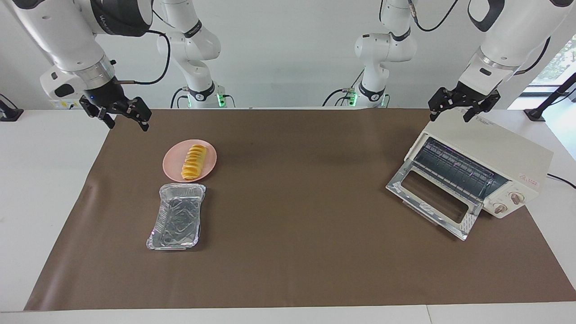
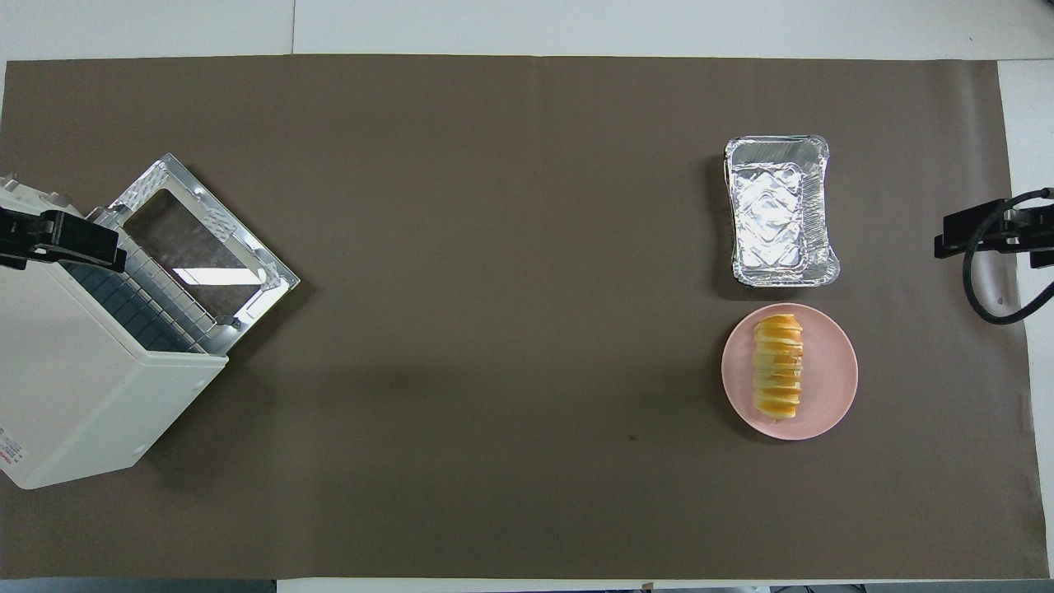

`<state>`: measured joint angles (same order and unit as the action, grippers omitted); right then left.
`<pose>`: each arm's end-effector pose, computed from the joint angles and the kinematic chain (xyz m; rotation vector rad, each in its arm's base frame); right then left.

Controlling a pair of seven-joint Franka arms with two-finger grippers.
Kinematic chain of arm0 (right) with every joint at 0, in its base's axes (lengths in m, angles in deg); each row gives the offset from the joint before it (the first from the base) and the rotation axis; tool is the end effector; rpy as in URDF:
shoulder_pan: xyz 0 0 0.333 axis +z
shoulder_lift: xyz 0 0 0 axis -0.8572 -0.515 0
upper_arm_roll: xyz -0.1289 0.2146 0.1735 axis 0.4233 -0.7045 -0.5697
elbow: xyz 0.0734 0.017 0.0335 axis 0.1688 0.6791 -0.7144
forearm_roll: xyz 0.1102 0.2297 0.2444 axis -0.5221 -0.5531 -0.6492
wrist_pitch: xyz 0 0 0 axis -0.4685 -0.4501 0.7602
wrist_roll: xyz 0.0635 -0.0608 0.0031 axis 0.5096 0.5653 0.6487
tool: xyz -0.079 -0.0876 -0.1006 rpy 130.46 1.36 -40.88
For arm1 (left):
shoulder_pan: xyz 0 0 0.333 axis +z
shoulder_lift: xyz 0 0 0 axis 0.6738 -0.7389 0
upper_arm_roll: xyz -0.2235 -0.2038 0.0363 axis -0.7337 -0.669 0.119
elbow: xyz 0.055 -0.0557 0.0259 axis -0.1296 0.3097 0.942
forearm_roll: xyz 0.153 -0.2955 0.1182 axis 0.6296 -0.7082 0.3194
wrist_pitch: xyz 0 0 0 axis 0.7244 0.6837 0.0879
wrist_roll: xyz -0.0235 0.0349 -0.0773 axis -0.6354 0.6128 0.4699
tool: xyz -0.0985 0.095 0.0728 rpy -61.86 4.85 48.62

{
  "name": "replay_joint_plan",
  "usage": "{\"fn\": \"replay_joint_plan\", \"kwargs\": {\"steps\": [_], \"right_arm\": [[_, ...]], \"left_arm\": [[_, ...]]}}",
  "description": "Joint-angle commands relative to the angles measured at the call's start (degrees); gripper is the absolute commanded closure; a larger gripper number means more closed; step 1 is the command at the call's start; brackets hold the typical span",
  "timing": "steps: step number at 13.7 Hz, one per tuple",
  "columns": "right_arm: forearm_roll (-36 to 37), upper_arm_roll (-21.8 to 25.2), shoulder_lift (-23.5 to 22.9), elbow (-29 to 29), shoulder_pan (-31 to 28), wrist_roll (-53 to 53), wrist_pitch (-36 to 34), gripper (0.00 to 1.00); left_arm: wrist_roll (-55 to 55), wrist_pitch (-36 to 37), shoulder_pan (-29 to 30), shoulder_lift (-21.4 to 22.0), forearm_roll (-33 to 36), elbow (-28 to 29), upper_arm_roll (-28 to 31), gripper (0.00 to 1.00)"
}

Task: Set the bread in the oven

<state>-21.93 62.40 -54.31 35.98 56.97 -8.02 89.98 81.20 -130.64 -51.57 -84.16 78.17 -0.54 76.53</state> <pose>0.5065 -0.0360 0.5496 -3.1331 0.2090 0.0400 0.5034 -0.0385 0.5725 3.1327 -0.1827 -0.1040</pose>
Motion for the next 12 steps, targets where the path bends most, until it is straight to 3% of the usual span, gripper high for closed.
{"fn": "replay_joint_plan", "kwargs": {"steps": [1,4,12], "right_arm": [[0.47,-0.36,0.97,1.09,-0.17,-2.41,-0.54,0.0],[0.47,-0.36,1.75,2.39,-0.08,-2.68,-0.8,0.0],[0.56,-3.7,7.03,13.3,-0.08,-0.04,1.39,0.0]], "left_arm": [[0.32,-0.33,0.51,0.29,-0.44,0.67,-0.12,0.0],[0.32,-0.33,0.51,0.38,-0.44,0.67,-0.12,0.0],[0.32,-0.33,0.51,0.38,-0.44,0.67,-0.12,0.0]]}}
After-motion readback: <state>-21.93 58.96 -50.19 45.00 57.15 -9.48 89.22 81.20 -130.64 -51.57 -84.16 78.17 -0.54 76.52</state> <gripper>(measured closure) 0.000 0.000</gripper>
